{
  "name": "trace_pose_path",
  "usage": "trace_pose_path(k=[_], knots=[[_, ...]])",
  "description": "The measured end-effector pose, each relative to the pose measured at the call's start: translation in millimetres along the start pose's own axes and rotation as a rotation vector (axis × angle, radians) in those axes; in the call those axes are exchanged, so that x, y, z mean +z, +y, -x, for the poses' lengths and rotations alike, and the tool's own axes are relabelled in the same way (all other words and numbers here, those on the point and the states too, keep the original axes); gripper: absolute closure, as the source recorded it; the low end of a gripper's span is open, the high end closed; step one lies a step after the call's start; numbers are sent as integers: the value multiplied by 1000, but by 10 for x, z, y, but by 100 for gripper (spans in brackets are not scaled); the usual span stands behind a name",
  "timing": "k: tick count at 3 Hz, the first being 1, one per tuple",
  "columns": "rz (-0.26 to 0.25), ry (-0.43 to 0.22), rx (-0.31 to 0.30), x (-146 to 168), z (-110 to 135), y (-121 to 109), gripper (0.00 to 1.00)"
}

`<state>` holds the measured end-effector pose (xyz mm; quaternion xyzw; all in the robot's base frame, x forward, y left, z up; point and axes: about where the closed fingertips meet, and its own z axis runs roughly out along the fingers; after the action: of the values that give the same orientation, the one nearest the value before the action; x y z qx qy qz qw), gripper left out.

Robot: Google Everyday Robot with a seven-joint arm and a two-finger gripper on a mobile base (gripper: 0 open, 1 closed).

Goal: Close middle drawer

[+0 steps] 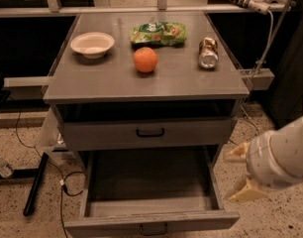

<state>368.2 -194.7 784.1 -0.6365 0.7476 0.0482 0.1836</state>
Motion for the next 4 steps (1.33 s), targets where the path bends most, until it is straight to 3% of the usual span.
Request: trace_pose_path(k=[1, 2, 3, 4], knots=[[-3, -86, 31, 416, -208, 190, 65], [-14, -90, 22, 412, -206, 174, 88], [-14, -89, 22, 410, -204, 175, 100], [-14, -89, 22, 410, -204, 175, 100]])
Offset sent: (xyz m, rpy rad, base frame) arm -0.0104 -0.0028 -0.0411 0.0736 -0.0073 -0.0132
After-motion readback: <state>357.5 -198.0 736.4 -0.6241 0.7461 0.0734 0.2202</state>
